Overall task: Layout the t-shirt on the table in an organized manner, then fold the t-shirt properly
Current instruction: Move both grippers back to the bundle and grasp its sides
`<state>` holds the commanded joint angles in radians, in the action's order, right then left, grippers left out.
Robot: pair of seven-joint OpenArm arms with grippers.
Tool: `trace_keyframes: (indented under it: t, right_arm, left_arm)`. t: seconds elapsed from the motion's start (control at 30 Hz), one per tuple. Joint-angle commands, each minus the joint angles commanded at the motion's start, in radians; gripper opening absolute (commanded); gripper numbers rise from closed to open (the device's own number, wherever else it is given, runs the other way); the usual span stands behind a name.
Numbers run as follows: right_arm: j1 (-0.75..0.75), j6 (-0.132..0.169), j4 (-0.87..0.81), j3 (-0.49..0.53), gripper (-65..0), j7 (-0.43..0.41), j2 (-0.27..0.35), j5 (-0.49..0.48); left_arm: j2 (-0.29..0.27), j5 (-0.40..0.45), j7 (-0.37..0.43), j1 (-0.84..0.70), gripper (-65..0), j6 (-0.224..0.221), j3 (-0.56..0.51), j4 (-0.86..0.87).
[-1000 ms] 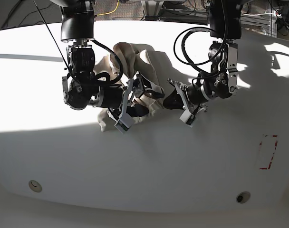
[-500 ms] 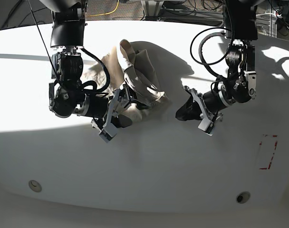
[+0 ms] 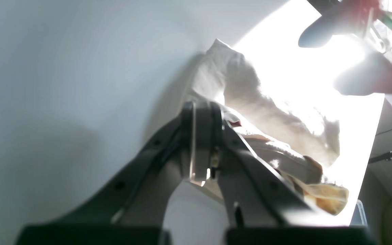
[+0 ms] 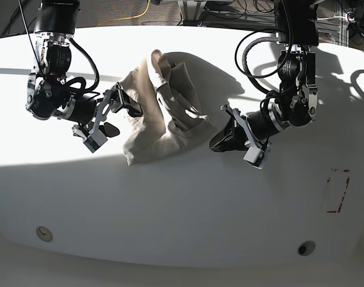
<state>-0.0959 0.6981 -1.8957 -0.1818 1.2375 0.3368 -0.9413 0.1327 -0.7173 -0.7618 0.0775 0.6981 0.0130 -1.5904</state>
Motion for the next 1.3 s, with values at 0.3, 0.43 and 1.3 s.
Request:
trace_keyframes:
  t: [0.3, 0.43, 1.3]
  right_arm:
    - [-0.133, 0.000, -0.025, -0.003, -12.7, -0.002, -0.054, -0.063]
    - [-0.150, 0.000, -0.021, 0.000, -12.7, -0.005, -0.063, -0.058]
    - [0.032, 0.000, 0.086, 0.284, -12.7, 0.000, -0.196, -0.063]
  left_arm:
    - [0.068, -0.003, 0.000, -0.002, -65.0, 0.000, 0.000, 0.043]
    - [0.083, -0.003, 0.000, -0.002, -65.0, 0.000, 0.000, 0.060]
    - [0.109, -0.005, 0.000, -0.009, -65.0, 0.000, 0.002, 0.051]
